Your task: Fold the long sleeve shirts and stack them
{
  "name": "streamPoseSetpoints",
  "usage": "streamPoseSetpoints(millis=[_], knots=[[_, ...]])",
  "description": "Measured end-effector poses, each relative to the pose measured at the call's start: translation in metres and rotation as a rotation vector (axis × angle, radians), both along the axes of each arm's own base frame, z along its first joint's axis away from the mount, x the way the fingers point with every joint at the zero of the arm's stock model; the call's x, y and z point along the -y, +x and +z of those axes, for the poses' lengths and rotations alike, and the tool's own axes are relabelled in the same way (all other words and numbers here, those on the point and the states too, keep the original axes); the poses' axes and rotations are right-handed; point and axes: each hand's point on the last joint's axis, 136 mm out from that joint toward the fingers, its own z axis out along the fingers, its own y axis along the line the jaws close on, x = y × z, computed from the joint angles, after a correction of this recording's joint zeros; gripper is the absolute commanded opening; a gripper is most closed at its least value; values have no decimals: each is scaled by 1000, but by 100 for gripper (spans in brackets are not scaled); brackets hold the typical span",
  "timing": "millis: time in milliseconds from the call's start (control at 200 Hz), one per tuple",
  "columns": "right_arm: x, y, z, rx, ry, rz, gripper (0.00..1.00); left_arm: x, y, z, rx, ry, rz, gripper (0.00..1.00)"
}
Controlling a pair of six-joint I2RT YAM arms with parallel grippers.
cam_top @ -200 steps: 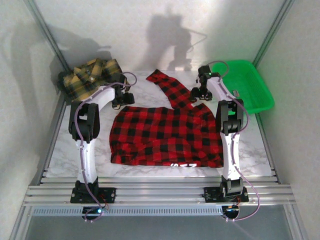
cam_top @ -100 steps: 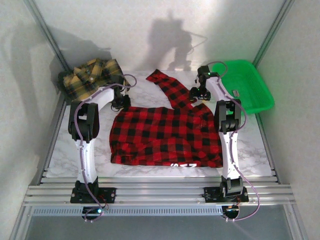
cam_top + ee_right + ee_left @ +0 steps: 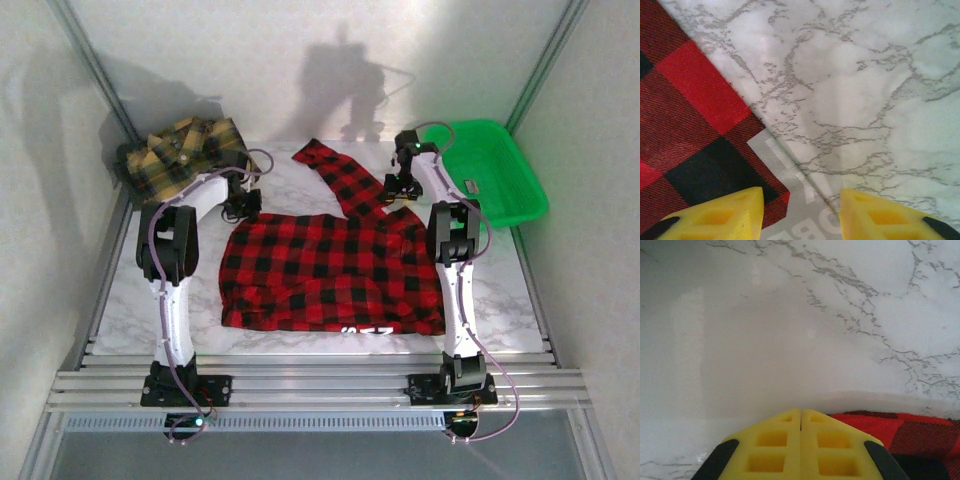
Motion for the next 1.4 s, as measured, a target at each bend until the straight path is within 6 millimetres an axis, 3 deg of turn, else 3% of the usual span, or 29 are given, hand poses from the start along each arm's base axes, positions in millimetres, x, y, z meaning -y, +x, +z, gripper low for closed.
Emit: streamPoseSetpoints(millis=[270,455,776,1011,1141,1397], knots=[[-25,-6,-1,7,-51,64,25,0,-4,-4,-13,-1,-1,0],[-36,-9,-1,11,-110,85,0,0,-4,-4,-13,-1,-1,0],[-13,-1,8,65,-154,-40,0,-1,-8,0,-10,-1,-1,0],[14,3,65,192,-98,-131,0,-5,-9,17,20,-5,6,0],[14,1,90,254,-51,-152,0,-10,-7,30,50,-9,17,0],[5,-21,95,266,21,-181,0,-12,-19,34,60,-15,22,0]])
